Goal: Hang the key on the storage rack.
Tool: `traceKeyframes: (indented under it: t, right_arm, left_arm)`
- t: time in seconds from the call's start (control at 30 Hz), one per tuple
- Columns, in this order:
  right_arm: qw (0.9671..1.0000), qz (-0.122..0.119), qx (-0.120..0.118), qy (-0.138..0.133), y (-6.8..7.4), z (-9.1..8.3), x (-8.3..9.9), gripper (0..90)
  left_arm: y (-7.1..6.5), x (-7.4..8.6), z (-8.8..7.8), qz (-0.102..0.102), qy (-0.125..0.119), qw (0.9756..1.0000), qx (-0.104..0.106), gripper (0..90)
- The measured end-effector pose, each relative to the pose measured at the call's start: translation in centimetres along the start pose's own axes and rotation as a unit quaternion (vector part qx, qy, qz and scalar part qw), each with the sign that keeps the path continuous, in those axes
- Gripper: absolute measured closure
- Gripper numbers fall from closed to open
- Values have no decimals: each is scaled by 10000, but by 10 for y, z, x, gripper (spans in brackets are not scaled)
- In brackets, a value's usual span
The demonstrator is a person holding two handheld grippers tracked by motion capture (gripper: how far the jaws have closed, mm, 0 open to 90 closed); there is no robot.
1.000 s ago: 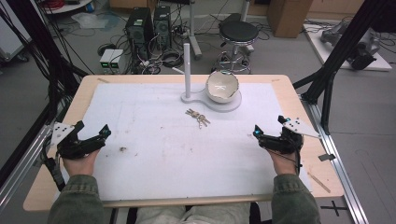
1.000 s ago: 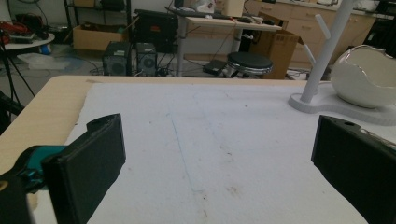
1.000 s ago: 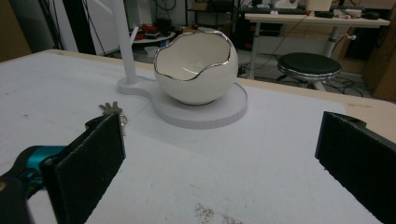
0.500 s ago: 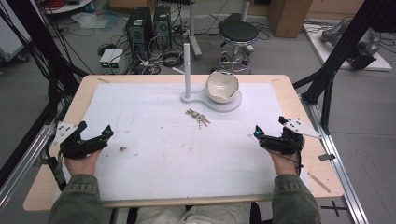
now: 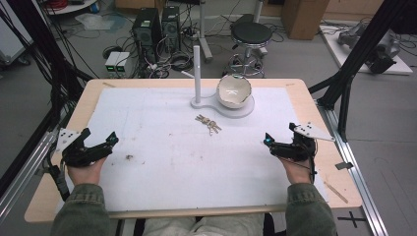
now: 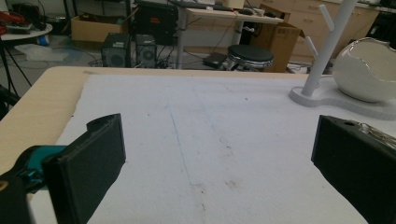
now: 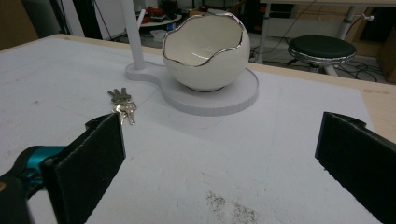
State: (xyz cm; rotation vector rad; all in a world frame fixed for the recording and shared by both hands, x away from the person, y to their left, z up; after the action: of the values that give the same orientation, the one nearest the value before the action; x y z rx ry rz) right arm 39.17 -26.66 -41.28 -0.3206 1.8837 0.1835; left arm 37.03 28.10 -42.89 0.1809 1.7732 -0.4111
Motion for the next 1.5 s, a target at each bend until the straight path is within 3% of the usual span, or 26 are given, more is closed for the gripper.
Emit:
traceKeyframes:
  t: [0.33, 0.4, 0.6, 1.0, 1.1, 1.17, 1.3, 1.37, 1.5]
  right_arm:
    - [9983, -276, -53, 512, 9, 9, 3, 5]
    - [9962, -358, -166, 773, 12, 13, 6, 5]
    - [9916, -563, -359, 1105, 21, 22, 5, 5]
    - [9868, -815, -568, 1278, 37, 40, -20, 4]
    - [9840, -896, -633, 1404, 43, 48, -21, 5]
    - [9798, -1074, -669, 1548, 48, 56, -24, 5]
    - [9791, -1031, -806, 1555, 55, 64, -29, 5]
    - [9752, -1143, -875, 1684, 62, 71, -29, 4]
    - [9724, -1196, -938, 1772, 70, 80, -30, 5]
  left_arm:
    - [-1, 1, 1, -29, 30, 10000, 60, 34]
    - [-2, 2, 2, -77, 41, 9999, 94, 34]
    - [-3, 3, 4, -90, 68, 9999, 125, 34]
    - [-1, 4, 5, -117, 78, 9998, 104, 34]
    - [-1, 4, 6, -96, 92, 9998, 111, 34]
    - [-2, 4, 7, -131, 97, 9998, 150, 34]
    - [-2, 5, 8, -133, 135, 9996, 185, 34]
    - [-3, 5, 9, -149, 127, 9996, 200, 34]
    - [-3, 5, 9, -190, 107, 9995, 219, 34]
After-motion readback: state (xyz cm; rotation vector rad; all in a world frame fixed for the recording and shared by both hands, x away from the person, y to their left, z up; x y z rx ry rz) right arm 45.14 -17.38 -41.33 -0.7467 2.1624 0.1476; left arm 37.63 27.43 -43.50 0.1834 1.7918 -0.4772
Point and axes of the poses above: each handheld gripper's, and its own axes: z roughly forward along the jaws, x roughly out of its underside, y roughly to its left, the point moved 8 cm from there along z, roughly forward along the jaws, and after that the axes turned 8 degrees about x, right-handed, at the moved point
